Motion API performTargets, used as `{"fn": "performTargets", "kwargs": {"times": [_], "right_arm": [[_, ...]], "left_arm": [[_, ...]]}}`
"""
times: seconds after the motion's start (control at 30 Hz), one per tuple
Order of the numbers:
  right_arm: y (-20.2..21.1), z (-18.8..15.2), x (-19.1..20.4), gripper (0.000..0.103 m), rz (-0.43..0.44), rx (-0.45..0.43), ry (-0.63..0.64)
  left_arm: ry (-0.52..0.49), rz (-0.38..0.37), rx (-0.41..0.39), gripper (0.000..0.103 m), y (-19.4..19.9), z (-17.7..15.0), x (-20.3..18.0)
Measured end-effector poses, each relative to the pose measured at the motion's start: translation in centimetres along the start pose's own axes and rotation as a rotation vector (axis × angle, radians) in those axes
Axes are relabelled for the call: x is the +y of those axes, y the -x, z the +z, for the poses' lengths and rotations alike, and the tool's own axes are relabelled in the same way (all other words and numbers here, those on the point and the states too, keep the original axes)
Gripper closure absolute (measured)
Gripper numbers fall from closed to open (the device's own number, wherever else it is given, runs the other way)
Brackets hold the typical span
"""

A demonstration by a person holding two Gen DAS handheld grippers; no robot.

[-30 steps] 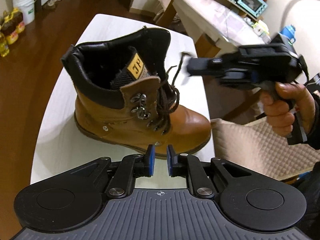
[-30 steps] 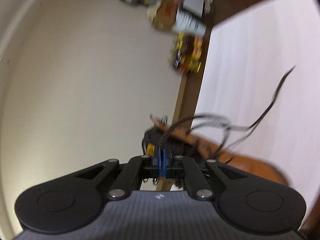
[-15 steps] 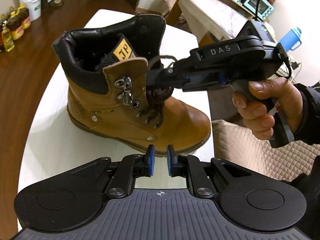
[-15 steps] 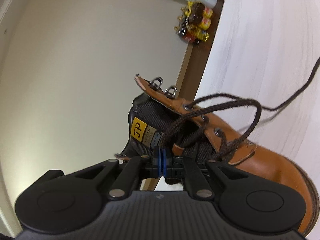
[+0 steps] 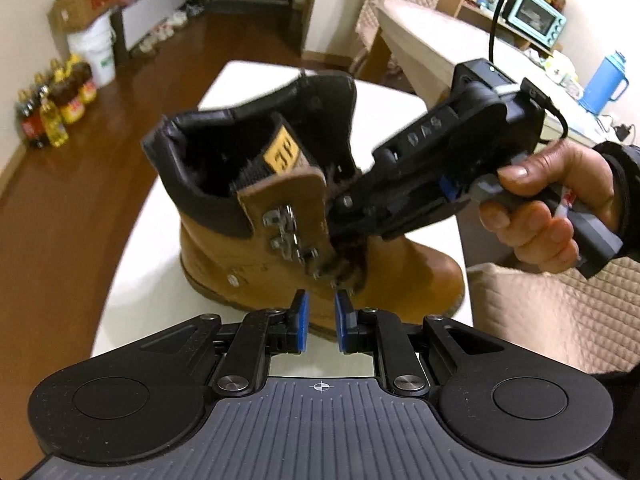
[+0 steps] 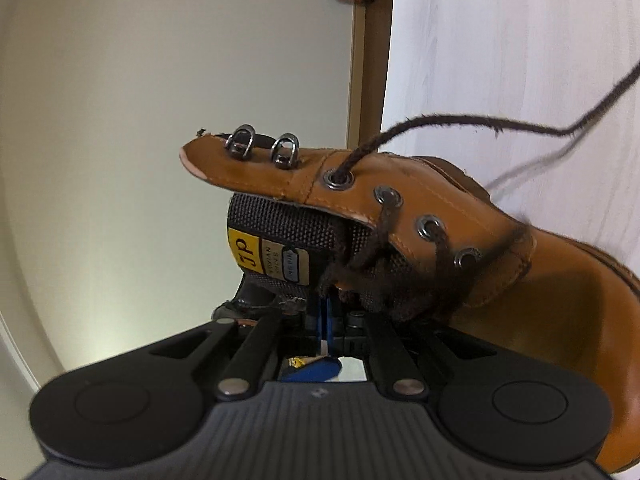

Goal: Lace up shoes with both hands

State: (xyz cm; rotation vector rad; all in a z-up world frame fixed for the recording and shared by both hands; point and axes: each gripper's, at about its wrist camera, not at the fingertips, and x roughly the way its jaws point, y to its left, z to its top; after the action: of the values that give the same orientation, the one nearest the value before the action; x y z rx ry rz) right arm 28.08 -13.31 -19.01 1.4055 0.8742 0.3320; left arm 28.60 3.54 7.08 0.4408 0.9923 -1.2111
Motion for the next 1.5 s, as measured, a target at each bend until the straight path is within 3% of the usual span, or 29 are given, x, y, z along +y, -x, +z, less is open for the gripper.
{"fn": "performTargets", "kwargs": {"times": [0.23, 0.33, 0.53, 0.63, 0.8, 0.87, 1.0, 1.07, 1.2, 1.23, 1.33, 1.4, 1.5], "right_arm": [[-1.3, -0.1, 0.8, 0.100, -0.033, 0.030, 0.058], [-1.7, -0.2, 0.7, 0.100, -0.032, 0.031, 0.058], [-1.9, -1.0, 0.9, 0.095, -0.035, 0.011, 0.063], [-0.4, -1.9, 1.6, 0.085, -0.044, -0.022, 0.114], [5.5, -3.8, 2.2, 0.085, -0.146, -0.128, 0.258], [5.1, -1.4, 1.4, 0.085, -0.196, -0.162, 0.269], [5.1, 0.2, 0.8, 0.085, -0.285, -0.190, 0.279], [10.6, 0.2, 0.0, 0.085, -0.318, -0.184, 0.321], [13.7, -0.1, 3.3, 0.078, -0.422, -0.115, 0.518], [12.8, 0.2, 3.4, 0.078, -0.437, -0.091, 0.554], [12.3, 1.3, 4.3, 0.078, -0.458, -0.011, 0.662], [11.2, 2.8, 4.8, 0.077, -0.462, 0.067, 0.758], [10.4, 5.0, 5.1, 0.077, -0.441, 0.148, 0.826]], "left_arm": [[0.008, 0.009, -0.011, 0.087, 0.3, 0.7, -0.1], [0.017, 0.007, 0.010, 0.100, -0.3, 1.0, 0.1], [0.066, 0.030, 0.006, 0.100, 0.7, -0.3, 0.6], [0.106, 0.103, 0.092, 0.101, 2.4, -3.1, 1.7], [0.191, 0.224, 0.297, 0.101, 4.4, -8.4, 3.9], [0.208, 0.258, 0.389, 0.101, 4.4, -10.3, 4.3], [0.184, 0.267, 0.512, 0.101, 3.3, -12.6, 3.9], [0.198, 0.251, 0.537, 0.097, 3.0, -13.2, 3.6], [0.209, 0.293, 0.465, 0.083, 4.3, -11.8, 2.3], [0.218, 0.302, 0.430, 0.083, 4.7, -11.1, 2.0], [0.269, 0.266, 0.217, 0.082, 5.5, -7.6, 0.1], [0.273, 0.234, 0.116, 0.082, 4.5, -5.2, -1.3], [0.197, 0.271, 0.041, 0.082, 2.2, -2.5, -3.0]]}}
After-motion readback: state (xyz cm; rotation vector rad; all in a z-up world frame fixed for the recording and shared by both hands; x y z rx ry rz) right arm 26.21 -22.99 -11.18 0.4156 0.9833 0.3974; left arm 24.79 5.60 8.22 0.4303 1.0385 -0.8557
